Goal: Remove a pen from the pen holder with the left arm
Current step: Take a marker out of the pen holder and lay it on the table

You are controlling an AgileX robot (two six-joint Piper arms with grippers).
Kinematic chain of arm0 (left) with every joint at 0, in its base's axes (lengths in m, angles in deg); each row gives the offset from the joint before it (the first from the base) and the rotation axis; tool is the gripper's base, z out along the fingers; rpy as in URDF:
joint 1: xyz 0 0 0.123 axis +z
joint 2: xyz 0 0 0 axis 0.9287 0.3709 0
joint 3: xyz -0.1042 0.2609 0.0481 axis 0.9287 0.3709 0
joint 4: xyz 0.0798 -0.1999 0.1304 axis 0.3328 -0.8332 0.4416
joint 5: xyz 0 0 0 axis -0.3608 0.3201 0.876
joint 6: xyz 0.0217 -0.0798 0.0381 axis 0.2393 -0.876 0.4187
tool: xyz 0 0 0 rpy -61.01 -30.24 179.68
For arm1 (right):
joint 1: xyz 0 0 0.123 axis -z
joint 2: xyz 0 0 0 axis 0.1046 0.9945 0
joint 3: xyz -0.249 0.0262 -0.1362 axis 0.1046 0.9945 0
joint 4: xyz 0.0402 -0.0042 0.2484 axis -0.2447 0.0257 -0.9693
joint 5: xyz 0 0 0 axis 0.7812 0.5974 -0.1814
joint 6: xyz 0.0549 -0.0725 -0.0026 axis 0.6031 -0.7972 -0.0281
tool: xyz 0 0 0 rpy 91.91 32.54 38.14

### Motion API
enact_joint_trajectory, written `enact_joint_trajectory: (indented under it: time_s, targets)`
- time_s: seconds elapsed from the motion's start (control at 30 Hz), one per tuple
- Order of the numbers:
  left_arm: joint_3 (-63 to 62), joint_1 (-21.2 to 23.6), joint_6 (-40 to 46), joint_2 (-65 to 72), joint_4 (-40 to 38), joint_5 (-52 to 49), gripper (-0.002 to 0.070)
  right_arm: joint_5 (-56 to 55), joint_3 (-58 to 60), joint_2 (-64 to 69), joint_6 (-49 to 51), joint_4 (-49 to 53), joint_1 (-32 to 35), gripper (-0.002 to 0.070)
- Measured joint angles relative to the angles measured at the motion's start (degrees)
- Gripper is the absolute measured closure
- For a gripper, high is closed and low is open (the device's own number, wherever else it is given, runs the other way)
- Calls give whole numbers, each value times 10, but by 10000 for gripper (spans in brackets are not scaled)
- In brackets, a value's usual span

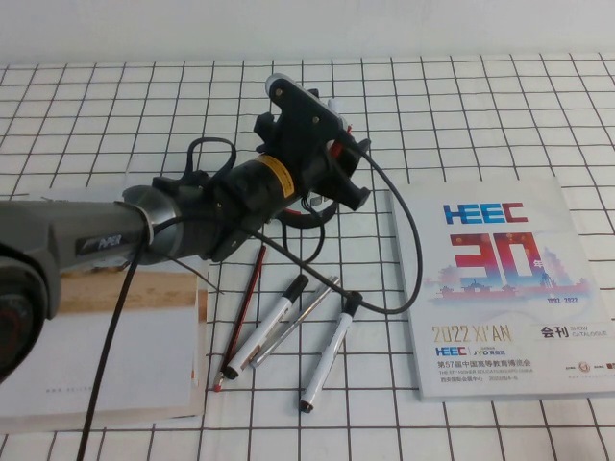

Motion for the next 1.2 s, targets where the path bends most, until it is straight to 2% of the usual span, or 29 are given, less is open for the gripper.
enact_joint_trajectory:
  time_s: [0.2, 0.47, 0.7, 0.9, 1.2]
  targets:
    - [-5, 0, 0, 2, 0, -4, 379, 0, 0, 0, 0, 0, 0, 691]
    - [-5, 0, 0, 2, 0, -6, 488, 0, 0, 0, 0, 0, 0, 691]
    - [-5, 0, 0, 2, 0, -6, 521, 0, 0, 0, 0, 0, 0, 691]
    - [-6, 1, 3, 2, 0, -1, 624, 0, 0, 0, 0, 0, 0, 691]
    - [-7, 1, -6, -26, 0, -2, 626, 0, 0, 0, 0, 0, 0, 692]
